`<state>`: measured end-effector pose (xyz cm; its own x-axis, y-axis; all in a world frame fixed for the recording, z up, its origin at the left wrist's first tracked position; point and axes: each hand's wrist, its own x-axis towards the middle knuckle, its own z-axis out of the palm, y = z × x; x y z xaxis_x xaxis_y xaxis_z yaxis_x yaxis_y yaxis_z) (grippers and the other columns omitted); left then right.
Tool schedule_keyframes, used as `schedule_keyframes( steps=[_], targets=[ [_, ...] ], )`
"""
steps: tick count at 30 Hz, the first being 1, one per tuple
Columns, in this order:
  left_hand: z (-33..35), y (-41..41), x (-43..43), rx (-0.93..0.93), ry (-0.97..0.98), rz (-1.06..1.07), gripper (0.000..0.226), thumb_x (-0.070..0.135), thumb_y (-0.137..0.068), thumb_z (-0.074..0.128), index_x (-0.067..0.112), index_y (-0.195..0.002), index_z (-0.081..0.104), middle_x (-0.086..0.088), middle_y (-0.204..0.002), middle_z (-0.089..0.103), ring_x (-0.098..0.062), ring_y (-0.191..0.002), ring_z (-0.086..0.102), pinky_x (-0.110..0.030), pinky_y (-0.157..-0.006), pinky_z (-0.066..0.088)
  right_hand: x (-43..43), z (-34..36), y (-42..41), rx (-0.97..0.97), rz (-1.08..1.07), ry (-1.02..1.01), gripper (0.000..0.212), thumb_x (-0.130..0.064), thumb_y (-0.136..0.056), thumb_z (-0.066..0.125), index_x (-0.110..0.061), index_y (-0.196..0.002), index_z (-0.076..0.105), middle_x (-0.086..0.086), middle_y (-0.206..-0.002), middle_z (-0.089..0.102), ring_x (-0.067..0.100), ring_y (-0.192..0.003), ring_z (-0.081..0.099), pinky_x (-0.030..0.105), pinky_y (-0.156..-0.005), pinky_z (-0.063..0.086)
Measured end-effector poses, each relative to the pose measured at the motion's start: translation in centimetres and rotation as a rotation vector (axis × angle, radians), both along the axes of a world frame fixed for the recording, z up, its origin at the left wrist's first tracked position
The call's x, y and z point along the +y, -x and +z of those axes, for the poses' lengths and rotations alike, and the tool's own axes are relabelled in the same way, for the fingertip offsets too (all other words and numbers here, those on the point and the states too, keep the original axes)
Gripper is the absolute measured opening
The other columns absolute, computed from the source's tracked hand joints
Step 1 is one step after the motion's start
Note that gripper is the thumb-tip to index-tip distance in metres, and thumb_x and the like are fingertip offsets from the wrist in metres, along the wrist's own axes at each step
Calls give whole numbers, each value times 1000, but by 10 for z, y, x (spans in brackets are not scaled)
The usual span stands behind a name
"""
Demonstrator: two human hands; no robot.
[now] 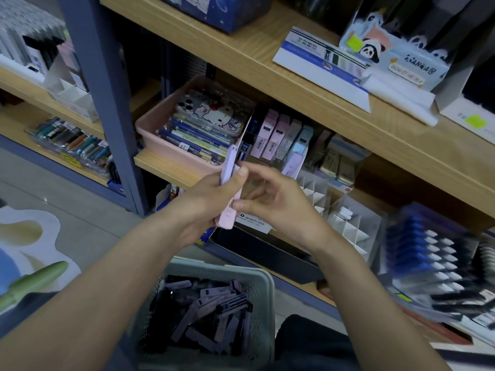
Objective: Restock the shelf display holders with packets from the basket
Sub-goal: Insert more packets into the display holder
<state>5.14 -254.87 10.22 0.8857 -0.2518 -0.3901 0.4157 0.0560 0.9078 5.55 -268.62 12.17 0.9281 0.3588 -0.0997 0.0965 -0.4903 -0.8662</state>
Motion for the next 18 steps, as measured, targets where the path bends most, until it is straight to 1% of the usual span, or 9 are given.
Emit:
schedule_keyframes(
  steps=[2,4,6,8,10,12,14,16,18],
  targets=[
    [0,0,-1,29,17,-5,52,51,-87,44,20,-127,55,-4,-116,65,-20,-108,60,-38,-95,48,0,1,4,22,-10,10,60,-14,-72,79,-17,-126,52,-1,-117,59,5,-77,61,19,-76,53],
    [0,0,-2,45,30,21,50,47,-91,43,19,-132,50,-4,-117,64,-15,-99,61,-24,-76,51,0,2,7,43,-57,7,51,-15,-70,80,-19,-113,54,-8,-106,60,4,-77,61,17,-73,53],
    [0,0,-4,39,23,44,48,46,-92,42,18,-131,50,-4,-106,64,-12,-81,58,-20,-60,46,0,2,8,68,-108,-35,42,-13,-72,80,-22,-102,52,-8,-92,63,4,-74,63,17,-68,53],
    [-1,-1,-5,36,10,88,44,45,-94,41,18,-126,52,-2,-87,60,-12,-69,51,-21,-55,43,-1,4,7,104,-152,-162,36,-7,-76,75,-17,-99,50,-2,-82,66,7,-71,65,18,-63,53],
    [-3,-4,-4,53,-11,150,39,42,-96,42,19,-126,50,-1,-78,54,-12,-63,48,-20,-50,46,-3,6,5,82,-244,-281,31,-2,-80,70,-16,-97,48,2,-84,67,8,-71,66,18,-60,53],
    [-6,-6,-2,66,-55,190,37,37,-97,43,14,-126,49,-1,-74,54,-12,-58,47,-16,-44,46,-6,8,3,-46,-340,-326,29,-1,-82,68,-19,-92,48,2,-89,67,10,-76,67,21,-64,55],
    [-8,-7,1,84,-78,206,33,34,-98,45,11,-121,51,0,-75,59,-11,-54,47,-18,-45,46,-9,5,3,-254,-358,-243,27,-5,-83,68,-24,-85,49,-8,-89,66,8,-79,66,24,-70,55],
    [-7,-7,1,103,-40,201,26,33,-98,46,11,-109,55,-1,-79,65,-10,-50,49,-20,-48,47,-7,-2,5,-396,-273,-123,25,-6,-82,69,-24,-82,53,-19,-82,62,-1,-79,62,16,-71,51],
    [-4,-6,0,110,16,208,23,31,-97,48,11,-95,59,-3,-75,64,-9,-48,51,-20,-47,48,-6,-12,9,-474,-147,-36,17,-2,-81,70,-15,-82,59,-14,-83,62,-1,-80,61,14,-72,49]
  ],
)
